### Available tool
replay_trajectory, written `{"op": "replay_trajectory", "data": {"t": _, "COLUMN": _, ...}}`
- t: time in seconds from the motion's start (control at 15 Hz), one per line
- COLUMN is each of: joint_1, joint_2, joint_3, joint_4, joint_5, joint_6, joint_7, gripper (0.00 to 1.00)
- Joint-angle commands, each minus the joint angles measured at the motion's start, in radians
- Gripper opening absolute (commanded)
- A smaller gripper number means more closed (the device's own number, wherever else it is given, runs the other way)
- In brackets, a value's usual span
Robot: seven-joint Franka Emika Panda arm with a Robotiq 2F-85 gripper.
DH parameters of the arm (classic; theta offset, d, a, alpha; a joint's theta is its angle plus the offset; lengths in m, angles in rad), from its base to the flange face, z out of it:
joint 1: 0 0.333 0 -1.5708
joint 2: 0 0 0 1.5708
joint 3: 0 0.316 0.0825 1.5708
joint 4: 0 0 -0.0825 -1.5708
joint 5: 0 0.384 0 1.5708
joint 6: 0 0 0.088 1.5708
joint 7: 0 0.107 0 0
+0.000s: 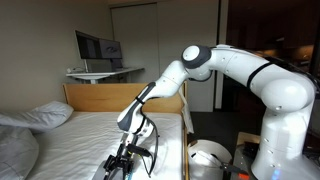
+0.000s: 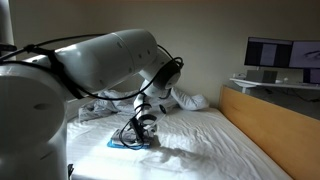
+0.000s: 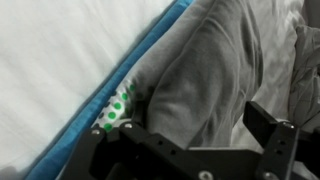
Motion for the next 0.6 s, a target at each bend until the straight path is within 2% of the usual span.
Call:
{"op": "replay_trajectory", "data": {"t": 0.0, "joint_1": -0.014, "joint_2": -0.006, "joint_3": 0.030, "joint_4": -0.007, "joint_5": 0.026, "joint_6": 0.052, "joint_7": -0.043, "gripper": 1.00}}
{"op": "replay_trajectory", "data": {"t": 0.2, "joint_1": -0.008, "joint_2": -0.007, "joint_3": 0.028, "joint_4": -0.012, "joint_5": -0.002, "joint_6": 0.055, "joint_7": -0.053, "gripper": 1.00}}
{"op": "replay_trajectory", "data": {"t": 0.27, "joint_1": 0.004, "joint_2": -0.016, "joint_3": 0.010, "joint_4": -0.016, "joint_5": -0.022, "joint_6": 0.044, "joint_7": -0.057, "gripper": 0.75}}
{"op": "replay_trajectory", "data": {"t": 0.33, "joint_1": 0.020, "joint_2": -0.025, "joint_3": -0.012, "joint_4": -0.018, "joint_5": -0.045, "joint_6": 0.024, "joint_7": -0.058, "gripper": 0.74}}
{"op": "replay_trajectory", "data": {"t": 0.53, "joint_1": 0.025, "joint_2": -0.026, "joint_3": -0.031, "joint_4": -0.019, "joint_5": -0.078, "joint_6": -0.009, "joint_7": -0.064, "gripper": 0.54}}
